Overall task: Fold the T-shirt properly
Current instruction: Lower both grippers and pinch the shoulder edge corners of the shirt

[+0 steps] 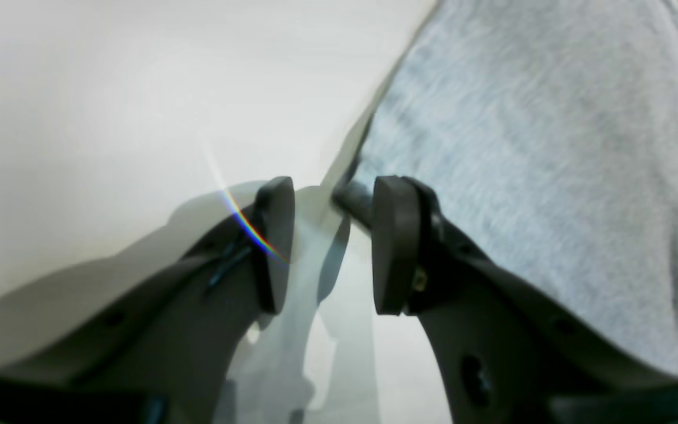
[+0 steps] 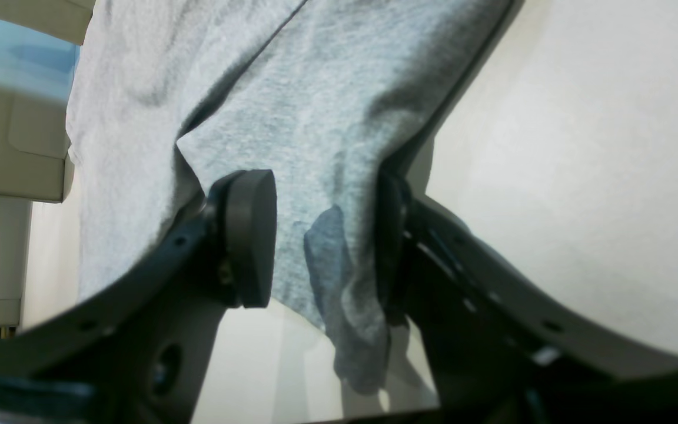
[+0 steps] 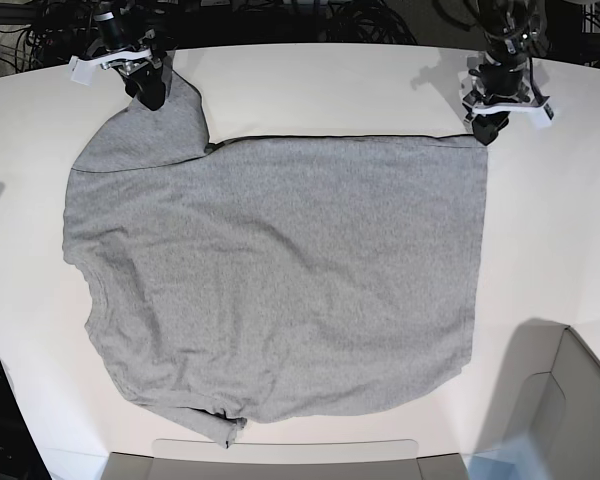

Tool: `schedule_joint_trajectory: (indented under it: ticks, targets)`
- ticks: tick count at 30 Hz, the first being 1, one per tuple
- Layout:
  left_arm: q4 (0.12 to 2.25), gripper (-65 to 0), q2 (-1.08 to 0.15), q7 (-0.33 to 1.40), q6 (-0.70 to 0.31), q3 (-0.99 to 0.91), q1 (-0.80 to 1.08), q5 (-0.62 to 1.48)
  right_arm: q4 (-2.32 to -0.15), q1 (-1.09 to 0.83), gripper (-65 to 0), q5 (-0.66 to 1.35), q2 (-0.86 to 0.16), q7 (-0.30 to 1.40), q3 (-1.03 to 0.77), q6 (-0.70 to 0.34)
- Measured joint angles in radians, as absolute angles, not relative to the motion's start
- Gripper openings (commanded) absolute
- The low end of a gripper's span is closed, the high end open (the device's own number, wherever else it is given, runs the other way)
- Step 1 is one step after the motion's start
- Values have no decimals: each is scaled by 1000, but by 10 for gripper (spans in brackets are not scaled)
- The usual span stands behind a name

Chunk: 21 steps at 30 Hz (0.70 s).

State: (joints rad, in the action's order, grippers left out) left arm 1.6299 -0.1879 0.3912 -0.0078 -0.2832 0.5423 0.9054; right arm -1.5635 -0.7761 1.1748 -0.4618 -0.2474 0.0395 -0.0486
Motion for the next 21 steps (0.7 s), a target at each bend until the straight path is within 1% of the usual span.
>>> schedule_joint_trajectory:
  ticks: [8, 10, 14, 17, 21]
  targets:
    - [1620, -417, -188, 388, -12, -281, 532, 906, -1563, -776, -385, 1175, -462, -247, 39, -49]
    - [1620, -417, -189, 391, -12, -257, 510, 905, -1563, -776, -385, 1174, -462, -247, 39, -49]
    - [1618, -417, -192, 477, -10, -240, 461, 901, -1563, -776, -385, 1175, -462, -247, 39, -49]
    - [1598, -417, -186, 482, -9, -240, 437, 899, -1564, -776, -386, 1174, -462, -247, 40, -49]
    - [1552, -418, -189, 469, -38, -240, 427, 918, -1564, -776, -396, 1174, -462, -247, 40, -49]
